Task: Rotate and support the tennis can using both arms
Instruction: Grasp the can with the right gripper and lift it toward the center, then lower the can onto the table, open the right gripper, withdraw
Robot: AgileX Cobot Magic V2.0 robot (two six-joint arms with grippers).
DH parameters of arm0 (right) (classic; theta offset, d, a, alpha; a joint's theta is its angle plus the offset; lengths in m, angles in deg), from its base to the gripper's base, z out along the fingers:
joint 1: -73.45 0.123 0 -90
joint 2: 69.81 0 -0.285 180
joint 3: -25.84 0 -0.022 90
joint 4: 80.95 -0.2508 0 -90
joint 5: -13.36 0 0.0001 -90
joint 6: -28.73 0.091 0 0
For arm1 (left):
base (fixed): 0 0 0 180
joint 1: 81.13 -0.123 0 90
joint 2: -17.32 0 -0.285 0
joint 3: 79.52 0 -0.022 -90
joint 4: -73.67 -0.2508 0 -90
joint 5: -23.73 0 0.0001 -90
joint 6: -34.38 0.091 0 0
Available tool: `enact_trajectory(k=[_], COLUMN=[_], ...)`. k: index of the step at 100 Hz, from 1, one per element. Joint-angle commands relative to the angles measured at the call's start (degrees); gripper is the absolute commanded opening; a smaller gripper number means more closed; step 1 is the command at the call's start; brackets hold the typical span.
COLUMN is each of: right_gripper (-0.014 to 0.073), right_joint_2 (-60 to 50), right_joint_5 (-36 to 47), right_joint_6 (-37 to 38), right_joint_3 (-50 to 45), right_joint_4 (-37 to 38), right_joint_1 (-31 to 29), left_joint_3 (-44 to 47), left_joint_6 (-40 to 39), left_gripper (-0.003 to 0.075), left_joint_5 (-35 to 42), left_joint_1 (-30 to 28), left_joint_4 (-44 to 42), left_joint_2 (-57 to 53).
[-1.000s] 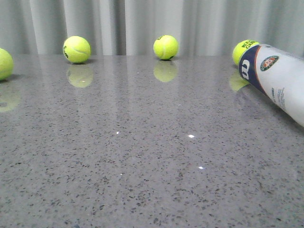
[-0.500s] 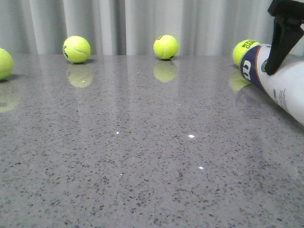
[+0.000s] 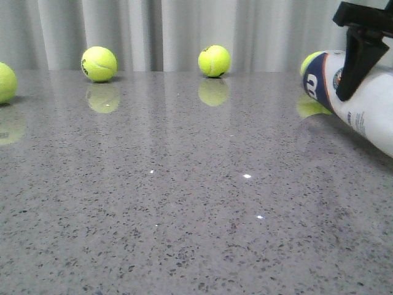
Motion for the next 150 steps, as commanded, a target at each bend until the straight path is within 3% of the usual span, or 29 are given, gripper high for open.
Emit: enact_trajectory(k=[1,20,47,80,100,133,142,150], right_gripper=[0.0250,0.0250,0.0250,0.0250,0.0250,0.0253,0.0350,0.0538], right_joint_2=[-2.50,-0.72,3.66,6.99,7.52,10.28,10.28,10.28], right_joint_5=[-0.82,-2.93,-2.57,-3.30,-2.85,-3.24,-3.47,-3.85], right_joint_6=[-2.57,-11.92,-35.28,-60.32,-65.54,-65.72,-65.60,-65.05], right_joint_3=[4.95,12.43,16.66,16.68,16.68,16.68,16.68,16.68], right_joint_4=[0.54,1.10,1.35,3.61,3.68,3.68,3.62,3.62], right_joint_1=[2.61,10.62,21.43,26.10,26.28,26.36,26.36,26.36], left_joint_3=[2.69,2.69,2.69,2.69,2.69,2.69,2.69,2.69], left_joint_6=[-0.69,-0.69,-0.69,-0.69,-0.69,-0.69,-0.69,-0.69], left_gripper=[-0.0021,-0.0021,-0.0021,-0.0021,-0.0021,-0.0021,-0.0021,-0.0021], left_joint_5=[4.46,4.46,4.46,4.46,4.46,4.46,4.46,4.46], left_joint_1=[-0.15,-0.15,-0.15,-0.15,-0.15,-0.15,-0.15,-0.15], left_joint_4=[0.33,0.33,0.33,0.33,0.33,0.33,0.33,0.33], left_joint_2=[-2.22,-2.22,-2.22,-2.22,-2.22,-2.22,-2.22,-2.22])
